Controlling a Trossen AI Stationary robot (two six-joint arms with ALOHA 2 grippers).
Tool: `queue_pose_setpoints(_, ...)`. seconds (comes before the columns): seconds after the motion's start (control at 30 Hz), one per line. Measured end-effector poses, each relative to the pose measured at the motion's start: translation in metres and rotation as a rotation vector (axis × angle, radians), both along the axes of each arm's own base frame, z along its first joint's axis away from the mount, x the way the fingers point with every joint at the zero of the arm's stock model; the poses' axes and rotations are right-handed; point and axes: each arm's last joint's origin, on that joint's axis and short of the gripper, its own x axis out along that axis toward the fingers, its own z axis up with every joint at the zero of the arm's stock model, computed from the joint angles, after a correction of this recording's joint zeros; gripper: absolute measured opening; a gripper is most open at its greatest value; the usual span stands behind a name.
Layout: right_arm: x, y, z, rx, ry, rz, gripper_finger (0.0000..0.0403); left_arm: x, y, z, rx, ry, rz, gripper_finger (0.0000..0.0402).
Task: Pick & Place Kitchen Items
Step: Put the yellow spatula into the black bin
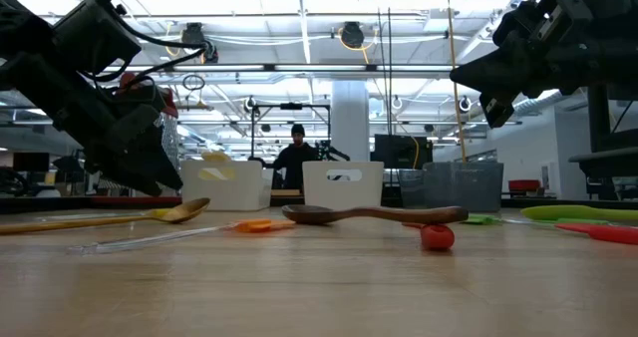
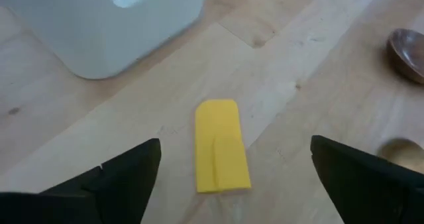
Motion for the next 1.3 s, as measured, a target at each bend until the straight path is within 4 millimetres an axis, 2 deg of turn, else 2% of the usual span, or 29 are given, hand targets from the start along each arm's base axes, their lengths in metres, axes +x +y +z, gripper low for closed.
queue_pose_setpoints(0.17, 0.000, 0.000, 0.000, 0.000, 0.000, 0.000, 0.0000, 0.001, -0.003, -0.001, -0.028, 0.030, -0.122, 0.0362)
queue_pose_setpoints(0.27, 0.000, 0.000, 0.000, 0.000, 0.001, 0.000, 0.0000, 0.000, -0.003, -0.002, -0.016, 0.045, -0.119, 0.0349)
queue_pose_setpoints(0.53, 0.000, 0.000, 0.000, 0.000, 0.001, 0.000, 0.0000, 0.000, -0.002, -0.004, 0.014, 0.074, -0.118, 0.0347)
queue_pose_setpoints(0.7, 0.000, 0.000, 0.000, 0.000, 0.001, 0.000, 0.0000, 0.001, -0.002, -0.016, 0.016, 0.148, -0.113, 0.0332)
queue_pose_setpoints(0.83, 0.000, 0.000, 0.000, 0.000, 0.001, 0.000, 0.0000, 0.006, 0.002, -0.024, 0.014, 0.143, -0.023, 0.0315)
queue_pose_setpoints(1.07, 0.000, 0.000, 0.000, 0.005, 0.000, 0.000, 0.0000, 0.013, 0.010, -0.047, -0.010, 0.215, 0.046, 0.0272)
queue_pose_setpoints(1.3, 0.000, 0.000, 0.000, 0.007, -0.004, 0.000, 0.0000, 0.019, 0.011, -0.050, -0.015, 0.149, 0.045, 0.0222)
